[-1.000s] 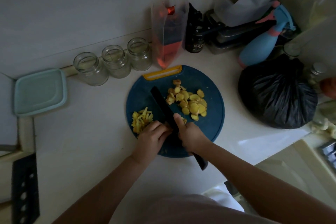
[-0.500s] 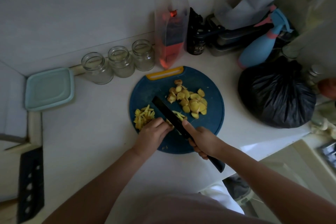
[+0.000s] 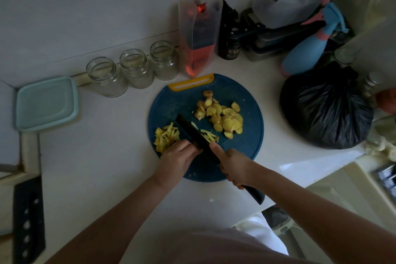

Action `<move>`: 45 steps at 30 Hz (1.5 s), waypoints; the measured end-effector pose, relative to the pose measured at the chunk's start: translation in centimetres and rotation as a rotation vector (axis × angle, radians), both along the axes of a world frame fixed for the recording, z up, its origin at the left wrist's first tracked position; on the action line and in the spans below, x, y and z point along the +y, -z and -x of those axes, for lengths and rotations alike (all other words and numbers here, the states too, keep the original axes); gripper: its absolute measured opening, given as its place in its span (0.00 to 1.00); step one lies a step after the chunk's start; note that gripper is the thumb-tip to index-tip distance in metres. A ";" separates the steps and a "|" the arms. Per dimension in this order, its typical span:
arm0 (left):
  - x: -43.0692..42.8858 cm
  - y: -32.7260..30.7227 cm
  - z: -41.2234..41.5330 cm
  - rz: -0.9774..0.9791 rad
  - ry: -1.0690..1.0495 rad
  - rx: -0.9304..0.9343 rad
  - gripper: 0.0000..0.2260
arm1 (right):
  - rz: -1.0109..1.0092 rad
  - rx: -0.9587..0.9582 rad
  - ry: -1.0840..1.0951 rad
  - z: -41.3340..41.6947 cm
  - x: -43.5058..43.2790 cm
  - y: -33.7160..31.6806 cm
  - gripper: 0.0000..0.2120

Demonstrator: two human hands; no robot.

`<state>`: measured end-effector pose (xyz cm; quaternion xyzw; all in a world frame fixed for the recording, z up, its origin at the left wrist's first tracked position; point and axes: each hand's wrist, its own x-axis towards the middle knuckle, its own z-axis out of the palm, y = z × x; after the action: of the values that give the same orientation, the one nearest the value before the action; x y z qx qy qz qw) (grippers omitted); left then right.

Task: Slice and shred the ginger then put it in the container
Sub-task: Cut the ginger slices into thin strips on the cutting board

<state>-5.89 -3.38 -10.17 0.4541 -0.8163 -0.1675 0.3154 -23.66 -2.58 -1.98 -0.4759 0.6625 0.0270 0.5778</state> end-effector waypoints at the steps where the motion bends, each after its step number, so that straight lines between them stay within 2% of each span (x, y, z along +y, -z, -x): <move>1: 0.1 0.0 0.0 -0.006 -0.001 0.003 0.12 | 0.036 0.034 -0.030 -0.2 0.1 0.0 0.29; 6: 0.0 -0.1 0.1 0.013 -0.028 0.006 0.12 | 0.170 0.138 -0.074 -1.8 0.1 0.9 0.26; 10: -0.1 -0.4 0.1 -0.016 -0.029 0.010 0.12 | 0.236 0.110 -0.040 -2.7 -1.0 1.9 0.24; 12: -0.1 -0.7 0.0 -0.104 -0.031 0.032 0.10 | 0.213 0.079 0.030 -2.5 -1.2 2.1 0.25; 15: -0.3 -1.6 0.3 -0.276 -0.119 0.144 0.01 | 0.150 0.007 0.140 -1.9 -1.3 2.2 0.26; 20: -1.0 -3.4 1.5 -0.584 -0.322 0.255 0.06 | 0.110 -0.055 0.153 -1.6 -0.9 1.6 0.30; 24: -1.9 -4.8 2.1 -0.679 -0.440 0.168 0.09 | 0.128 -0.041 0.137 -1.4 -0.3 1.6 0.31; 27: -2.9 -5.7 2.3 -0.730 -0.438 -0.071 0.04 | 0.149 -0.032 0.117 -1.2 0.1 1.6 0.32; 28: -3.2 -5.7 2.2 -0.761 -0.443 -0.119 0.05 | 0.149 -0.033 0.116 -1.1 0.2 1.6 0.32; 30: -3.5 -5.7 1.9 -0.875 -0.452 -0.112 0.09 | 0.147 -0.038 0.117 -0.9 0.3 1.7 0.32; 33: -3.6 -5.9 1.7 -1.019 -0.446 -0.030 0.09 | 0.198 -0.010 0.078 -0.6 0.7 2.0 0.32; 45: -4.7 -6.7 1.6 -1.131 -0.386 -0.060 0.04 | 0.266 -0.073 0.074 0.0 2.3 1.9 0.31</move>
<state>-7.52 -8.09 -3.51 0.6962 -0.5118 -0.5027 0.0263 -23.65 -0.26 -3.88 -0.5242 0.6558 -0.1000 0.5340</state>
